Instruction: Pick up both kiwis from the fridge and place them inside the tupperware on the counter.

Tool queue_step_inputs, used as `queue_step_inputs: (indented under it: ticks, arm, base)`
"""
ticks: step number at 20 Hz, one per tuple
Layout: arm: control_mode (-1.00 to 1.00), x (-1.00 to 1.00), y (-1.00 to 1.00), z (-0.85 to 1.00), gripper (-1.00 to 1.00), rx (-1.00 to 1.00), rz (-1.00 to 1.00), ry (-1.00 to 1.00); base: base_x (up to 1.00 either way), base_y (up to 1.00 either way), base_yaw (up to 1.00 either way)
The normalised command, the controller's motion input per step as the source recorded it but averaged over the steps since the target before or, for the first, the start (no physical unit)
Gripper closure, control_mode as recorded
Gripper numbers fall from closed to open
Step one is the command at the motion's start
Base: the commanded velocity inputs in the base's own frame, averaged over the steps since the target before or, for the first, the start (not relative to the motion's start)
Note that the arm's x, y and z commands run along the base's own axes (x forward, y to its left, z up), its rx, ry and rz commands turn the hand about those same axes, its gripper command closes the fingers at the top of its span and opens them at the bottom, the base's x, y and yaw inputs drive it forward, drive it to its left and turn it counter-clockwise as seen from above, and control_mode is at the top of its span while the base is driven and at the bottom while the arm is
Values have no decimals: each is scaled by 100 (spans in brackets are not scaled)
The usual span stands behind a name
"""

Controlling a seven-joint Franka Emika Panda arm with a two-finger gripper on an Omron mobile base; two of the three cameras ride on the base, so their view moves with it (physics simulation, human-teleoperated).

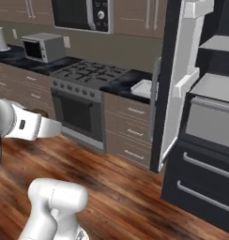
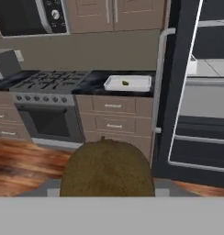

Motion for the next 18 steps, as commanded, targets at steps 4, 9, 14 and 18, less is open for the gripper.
queue_step_inputs:
  ticks: [4,9,14,18]
  arm:
    - [100,0,0,0,100,0,0,0]
    - [100,0,0,0,100,0,0,0]
    - [100,0,0,0,100,0,0,0]
    - [100,0,0,0,100,0,0,0]
  base:
    - [99,49,-4]
    - [100,45,-12]
    - [100,34,-50]
    - [100,33,-64]
